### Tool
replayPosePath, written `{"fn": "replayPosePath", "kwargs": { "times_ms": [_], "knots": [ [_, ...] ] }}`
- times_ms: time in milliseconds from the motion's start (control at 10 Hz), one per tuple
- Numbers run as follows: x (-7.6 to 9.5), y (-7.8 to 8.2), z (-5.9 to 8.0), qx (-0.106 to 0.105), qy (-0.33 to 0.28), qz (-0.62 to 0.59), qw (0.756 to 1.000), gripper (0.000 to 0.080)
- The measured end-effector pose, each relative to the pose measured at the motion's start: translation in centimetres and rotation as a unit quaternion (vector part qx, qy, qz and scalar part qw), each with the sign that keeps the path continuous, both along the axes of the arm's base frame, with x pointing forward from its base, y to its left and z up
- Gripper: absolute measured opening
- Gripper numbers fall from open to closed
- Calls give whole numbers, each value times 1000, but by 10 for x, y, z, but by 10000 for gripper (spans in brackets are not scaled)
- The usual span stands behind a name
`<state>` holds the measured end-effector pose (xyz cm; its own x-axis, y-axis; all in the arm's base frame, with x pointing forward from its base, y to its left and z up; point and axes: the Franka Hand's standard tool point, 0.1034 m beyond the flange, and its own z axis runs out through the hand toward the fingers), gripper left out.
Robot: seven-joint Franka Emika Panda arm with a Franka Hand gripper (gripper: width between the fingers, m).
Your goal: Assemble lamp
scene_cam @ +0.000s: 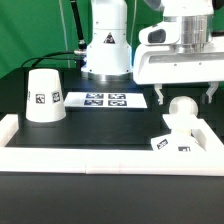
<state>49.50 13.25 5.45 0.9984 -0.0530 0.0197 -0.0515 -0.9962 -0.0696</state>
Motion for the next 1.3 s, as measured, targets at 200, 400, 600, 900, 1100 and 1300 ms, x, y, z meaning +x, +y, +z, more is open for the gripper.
{"fn": "replayPosePath", "kwargs": {
  "times_ms": [200,400,600,900,1100,1300],
  "knots": [
    [-6,-2,-1,-5,48,4,999,699],
    [-14,5,1,-10,111,8,994,699],
    [-20,7,2,-12,178,13,984,699],
    [-24,2,-1,-9,251,30,968,699],
    [-25,1,-3,-11,302,31,953,699],
    [-30,4,-6,-14,359,37,933,699]
  ]
}}
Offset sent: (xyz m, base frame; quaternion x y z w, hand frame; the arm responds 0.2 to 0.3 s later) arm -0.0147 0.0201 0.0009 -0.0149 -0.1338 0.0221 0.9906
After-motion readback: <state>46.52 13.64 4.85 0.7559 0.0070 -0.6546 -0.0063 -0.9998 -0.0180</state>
